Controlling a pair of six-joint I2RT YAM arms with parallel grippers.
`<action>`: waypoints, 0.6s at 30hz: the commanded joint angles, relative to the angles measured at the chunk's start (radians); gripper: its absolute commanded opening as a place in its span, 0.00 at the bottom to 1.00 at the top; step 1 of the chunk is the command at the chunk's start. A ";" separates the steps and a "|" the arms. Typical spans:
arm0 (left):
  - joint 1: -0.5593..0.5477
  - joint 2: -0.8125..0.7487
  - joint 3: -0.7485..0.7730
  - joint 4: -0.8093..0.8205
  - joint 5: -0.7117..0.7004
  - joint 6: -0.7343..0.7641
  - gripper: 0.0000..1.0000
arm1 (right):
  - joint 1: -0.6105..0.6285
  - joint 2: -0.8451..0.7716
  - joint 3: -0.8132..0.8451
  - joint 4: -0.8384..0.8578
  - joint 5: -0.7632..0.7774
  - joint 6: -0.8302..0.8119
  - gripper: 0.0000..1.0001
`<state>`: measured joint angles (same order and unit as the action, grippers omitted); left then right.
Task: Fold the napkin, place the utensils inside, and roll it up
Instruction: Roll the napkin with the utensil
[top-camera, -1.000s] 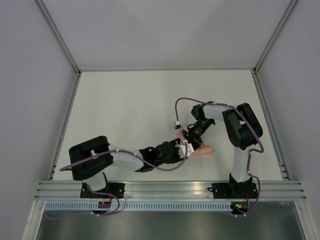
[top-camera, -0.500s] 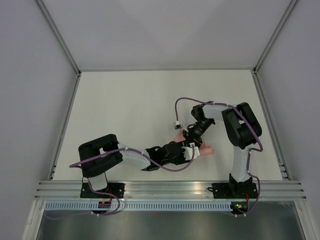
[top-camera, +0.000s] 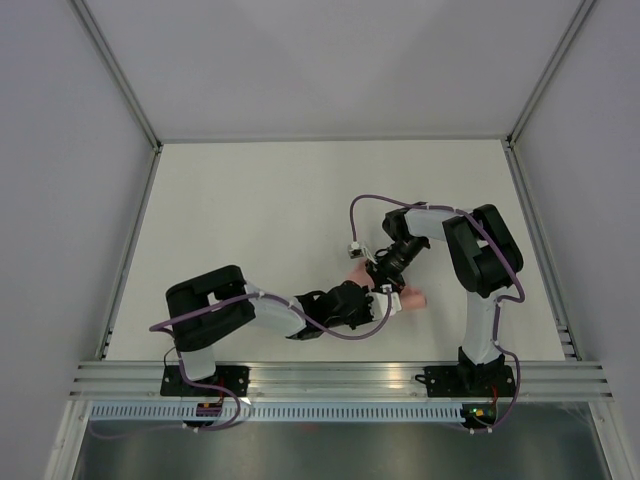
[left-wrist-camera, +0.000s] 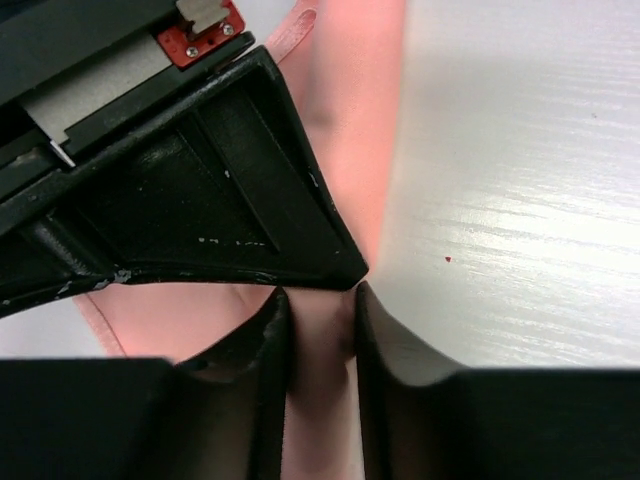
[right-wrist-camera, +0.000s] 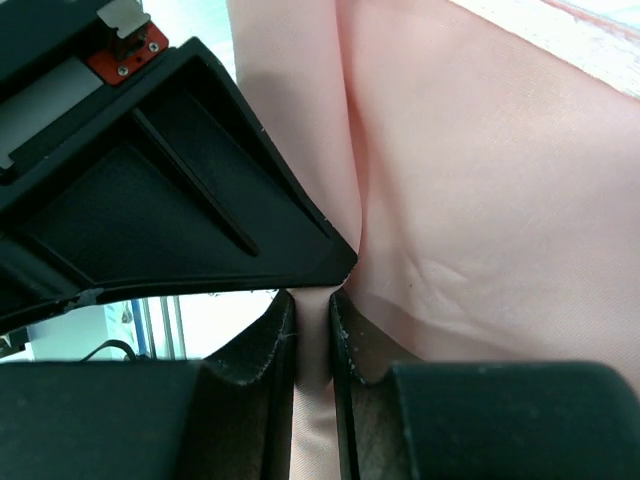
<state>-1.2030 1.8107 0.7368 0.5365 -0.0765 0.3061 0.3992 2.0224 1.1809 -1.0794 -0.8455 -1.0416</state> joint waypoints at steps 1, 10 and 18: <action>0.029 0.044 0.012 -0.065 0.064 -0.097 0.20 | 0.001 0.050 -0.018 0.115 0.132 -0.049 0.05; 0.079 0.085 0.033 -0.121 0.231 -0.177 0.02 | 0.001 -0.013 -0.035 0.167 0.132 -0.002 0.29; 0.144 0.111 0.058 -0.174 0.366 -0.228 0.02 | -0.016 -0.162 -0.035 0.223 0.126 0.077 0.50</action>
<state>-1.0782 1.8530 0.8005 0.5034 0.2119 0.1478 0.3870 1.9121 1.1522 -0.9894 -0.7681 -0.9775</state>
